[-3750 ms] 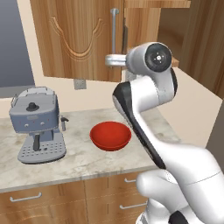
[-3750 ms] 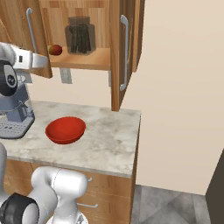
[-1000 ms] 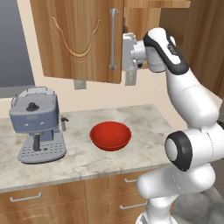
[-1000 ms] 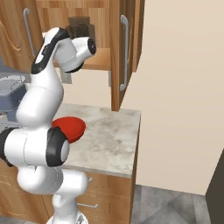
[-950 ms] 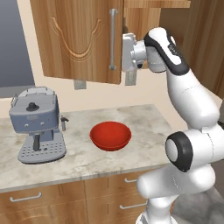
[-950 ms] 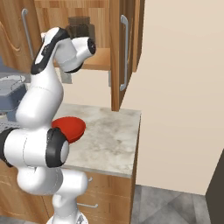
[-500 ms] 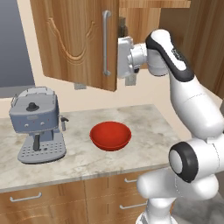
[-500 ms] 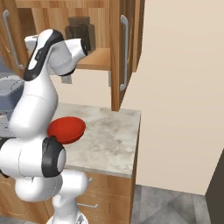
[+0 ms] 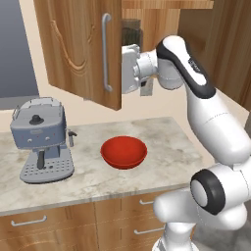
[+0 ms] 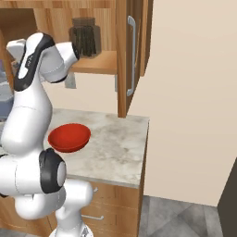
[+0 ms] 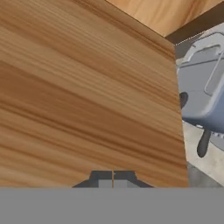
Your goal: Open the cabinet. Pick the apple and mango from the cabinet and place them into the bowl. Then close the cabinet.
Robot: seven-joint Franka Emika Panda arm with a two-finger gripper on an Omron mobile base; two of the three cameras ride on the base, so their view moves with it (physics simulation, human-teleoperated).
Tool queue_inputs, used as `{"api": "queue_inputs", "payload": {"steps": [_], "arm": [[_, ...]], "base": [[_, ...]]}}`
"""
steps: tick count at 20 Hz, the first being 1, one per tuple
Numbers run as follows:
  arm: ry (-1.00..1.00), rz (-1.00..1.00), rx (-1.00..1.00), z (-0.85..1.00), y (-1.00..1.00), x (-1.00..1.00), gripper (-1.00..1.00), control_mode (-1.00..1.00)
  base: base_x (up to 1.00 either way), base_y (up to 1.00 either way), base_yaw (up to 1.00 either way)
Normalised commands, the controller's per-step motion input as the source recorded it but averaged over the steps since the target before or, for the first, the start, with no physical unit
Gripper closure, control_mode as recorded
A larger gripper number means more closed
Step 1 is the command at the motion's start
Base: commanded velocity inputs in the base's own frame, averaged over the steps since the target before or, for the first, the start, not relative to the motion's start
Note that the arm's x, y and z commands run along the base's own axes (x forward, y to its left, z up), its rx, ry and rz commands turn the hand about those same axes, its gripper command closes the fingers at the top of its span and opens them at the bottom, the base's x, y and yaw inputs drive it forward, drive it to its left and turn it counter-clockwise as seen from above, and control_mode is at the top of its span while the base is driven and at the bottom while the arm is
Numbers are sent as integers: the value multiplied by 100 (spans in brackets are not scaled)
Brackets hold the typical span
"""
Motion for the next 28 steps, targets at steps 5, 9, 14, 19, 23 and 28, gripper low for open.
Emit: {"api": "queue_inputs", "payload": {"steps": [5, 9, 14, 19, 23, 28], "arm": [[0, 9, 0, 0, 46, -29, 100, -100], [0, 8, 0, 0, 36, -12, 100, -100], [-2, 8, 0, -1, 40, -6, 100, -100], [0, 7, 0, -6, 46, 0, 100, -100], [-4, 1, 0, 0, 4, 0, 100, -100], [-13, 0, 0, 0, -34, 10, 100, -100]], "base": [[0, 0, 0], [0, 0, 0], [0, 0, 0], [0, 0, 0], [0, 0, 0], [0, 0, 0]]}}
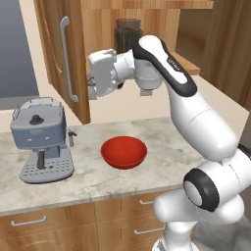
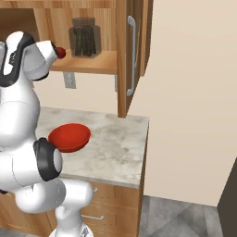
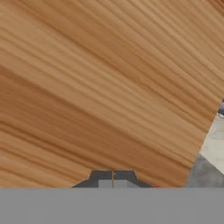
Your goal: Open the cabinet. Pick the apple and mango from the cabinet and place them into the bowl. Then close the cabinet.
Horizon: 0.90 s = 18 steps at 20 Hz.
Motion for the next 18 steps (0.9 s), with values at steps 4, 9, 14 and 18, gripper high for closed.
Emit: {"api": "queue_inputs", "payload": {"steps": [4, 9, 14, 18], "arm": [[-16, -1, 0, 1, -55, 16, 100, -100], [-18, -2, 0, 0, -31, 10, 100, -100], [-23, 0, -2, 0, -22, 0, 100, -100], [-17, -2, -9, 0, -20, -6, 100, -100]], "base": [[0, 0, 0], [0, 0, 0], [0, 0, 0], [0, 0, 0]]}}
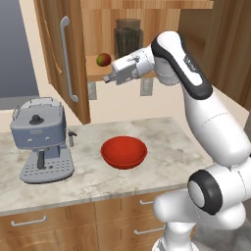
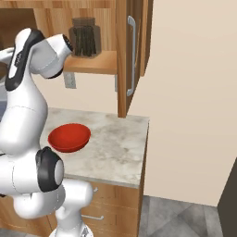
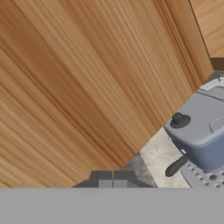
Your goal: Open the cabinet. Pick the apple and mango from the cabinet and place them into the bowl. Then close the cabinet.
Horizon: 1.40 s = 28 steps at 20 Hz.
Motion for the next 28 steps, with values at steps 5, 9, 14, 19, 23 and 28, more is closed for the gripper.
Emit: {"api": "queue_inputs", "payload": {"steps": [5, 9, 14, 19, 23, 28], "arm": [[-7, -4, -6, -1, -21, -2, 100, -100], [-2, -1, -12, -8, -7, 0, 100, -100], [-6, -16, -17, -1, -8, -5, 100, -100], [-4, -23, -16, 0, -23, -12, 100, -100], [-10, -23, -20, 0, -23, -16, 100, -100], [-15, -22, -13, 0, -8, -23, 100, -100]], "base": [[0, 0, 0], [0, 0, 0], [0, 0, 0], [0, 0, 0], [0, 0, 0], [0, 0, 0]]}}
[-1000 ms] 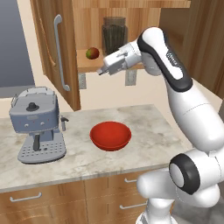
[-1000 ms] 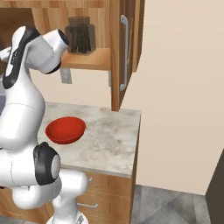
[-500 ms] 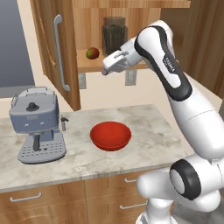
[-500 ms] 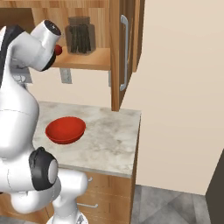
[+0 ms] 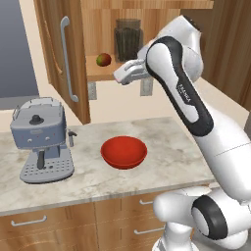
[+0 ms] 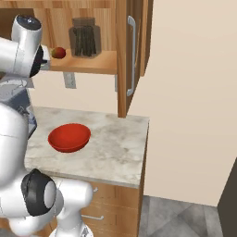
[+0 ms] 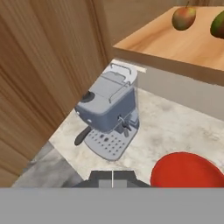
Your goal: Open the cabinet. Pick the apple and mango from the cabinet and place them into the bowl. Then close the cabinet.
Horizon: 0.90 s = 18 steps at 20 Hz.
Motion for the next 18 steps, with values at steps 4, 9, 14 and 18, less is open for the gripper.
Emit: {"api": "queue_inputs", "payload": {"steps": [4, 9, 14, 18], "arm": [[-16, -22, -3, 0, -9, -31, 100, -100], [-14, -21, 0, 0, -23, -22, 100, -100], [-13, -18, 0, 0, -27, -9, -100, -100], [0, -11, 0, 0, -16, 0, -100, -100]], "base": [[0, 0, 0], [0, 0, 0], [0, 0, 0], [0, 0, 0]]}}
